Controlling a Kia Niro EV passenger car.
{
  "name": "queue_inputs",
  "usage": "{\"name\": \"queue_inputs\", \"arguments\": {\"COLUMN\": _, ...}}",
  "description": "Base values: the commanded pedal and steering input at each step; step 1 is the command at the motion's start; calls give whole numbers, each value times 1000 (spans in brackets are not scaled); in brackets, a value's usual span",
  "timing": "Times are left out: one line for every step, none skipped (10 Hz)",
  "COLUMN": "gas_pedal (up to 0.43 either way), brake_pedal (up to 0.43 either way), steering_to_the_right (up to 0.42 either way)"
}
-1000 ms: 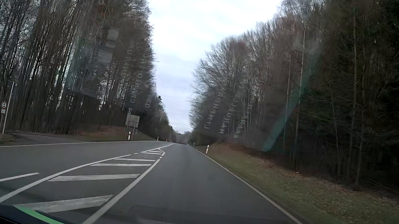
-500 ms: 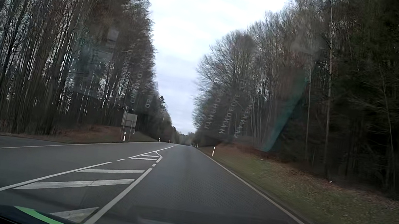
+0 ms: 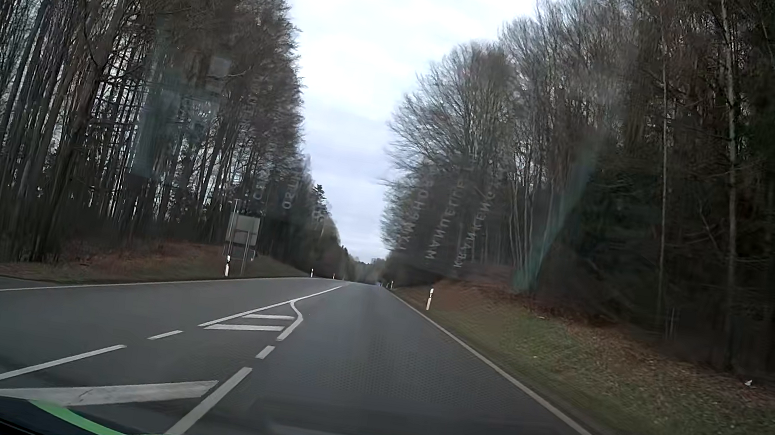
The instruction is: Follow the waypoints while adhering to traffic rules and regulations
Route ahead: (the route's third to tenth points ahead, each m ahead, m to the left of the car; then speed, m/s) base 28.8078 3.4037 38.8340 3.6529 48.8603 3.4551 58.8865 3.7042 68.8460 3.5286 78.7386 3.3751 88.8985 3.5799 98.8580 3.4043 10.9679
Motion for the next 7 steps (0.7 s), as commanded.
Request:
{"name": "queue_inputs", "arguments": {"gas_pedal": 319, "brake_pedal": 0, "steering_to_the_right": -4}}
{"name": "queue_inputs", "arguments": {"gas_pedal": 319, "brake_pedal": 0, "steering_to_the_right": -4}}
{"name": "queue_inputs", "arguments": {"gas_pedal": 319, "brake_pedal": 0, "steering_to_the_right": -4}}
{"name": "queue_inputs", "arguments": {"gas_pedal": 319, "brake_pedal": 0, "steering_to_the_right": -4}}
{"name": "queue_inputs", "arguments": {"gas_pedal": 319, "brake_pedal": 0, "steering_to_the_right": -4}}
{"name": "queue_inputs", "arguments": {"gas_pedal": 319, "brake_pedal": 0, "steering_to_the_right": -4}}
{"name": "queue_inputs", "arguments": {"gas_pedal": 319, "brake_pedal": 0, "steering_to_the_right": -4}}
